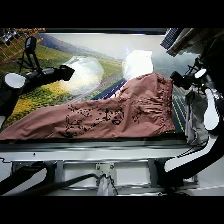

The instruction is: Fold the clothes and pants, and hang the long-sleeved shirts on hangers.

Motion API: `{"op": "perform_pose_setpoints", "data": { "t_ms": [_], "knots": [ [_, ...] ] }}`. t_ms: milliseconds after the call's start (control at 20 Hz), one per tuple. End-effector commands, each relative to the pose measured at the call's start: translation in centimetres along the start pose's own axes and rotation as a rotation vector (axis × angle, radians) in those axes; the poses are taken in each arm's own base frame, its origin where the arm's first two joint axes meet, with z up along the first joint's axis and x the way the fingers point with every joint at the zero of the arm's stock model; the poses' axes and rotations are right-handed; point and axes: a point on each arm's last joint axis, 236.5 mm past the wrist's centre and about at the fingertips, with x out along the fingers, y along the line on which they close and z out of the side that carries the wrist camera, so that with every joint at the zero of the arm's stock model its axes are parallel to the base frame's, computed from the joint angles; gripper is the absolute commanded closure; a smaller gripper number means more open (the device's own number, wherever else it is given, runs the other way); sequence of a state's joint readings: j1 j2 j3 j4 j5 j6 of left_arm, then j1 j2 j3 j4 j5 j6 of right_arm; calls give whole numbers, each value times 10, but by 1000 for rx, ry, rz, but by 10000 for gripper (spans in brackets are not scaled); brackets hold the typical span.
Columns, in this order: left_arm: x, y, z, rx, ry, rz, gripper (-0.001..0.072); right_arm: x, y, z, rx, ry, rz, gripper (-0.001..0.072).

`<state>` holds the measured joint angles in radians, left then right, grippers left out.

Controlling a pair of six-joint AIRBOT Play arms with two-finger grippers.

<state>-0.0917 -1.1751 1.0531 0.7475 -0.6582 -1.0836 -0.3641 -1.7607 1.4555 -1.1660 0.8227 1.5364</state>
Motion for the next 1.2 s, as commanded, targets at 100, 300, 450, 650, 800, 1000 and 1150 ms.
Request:
{"op": "perform_pose_setpoints", "data": {
  "t_ms": [100,300,450,650,800,1000,1150],
  "knots": [
    [30,17,-3,-49,1,-1,171,-78,67,33,-232,-107,84,688],
    [71,-32,-28,-41,194,-187,169,-151,113,29,-355,-173,125,688],
    [116,-69,-25,-36,251,-271,167,-175,123,30,-376,-211,135,688],
    [160,-109,-71,-93,488,-397,158,-176,123,18,-379,-160,144,688],
    [173,-120,-104,-100,586,-427,159,-181,123,9,-388,-131,145,689],
    [191,-127,-122,-53,583,-424,158,-199,127,-3,-418,-111,152,689],
    [205,-126,-132,-61,571,-405,158,-215,131,-9,-445,-114,159,689]
  ]
}}
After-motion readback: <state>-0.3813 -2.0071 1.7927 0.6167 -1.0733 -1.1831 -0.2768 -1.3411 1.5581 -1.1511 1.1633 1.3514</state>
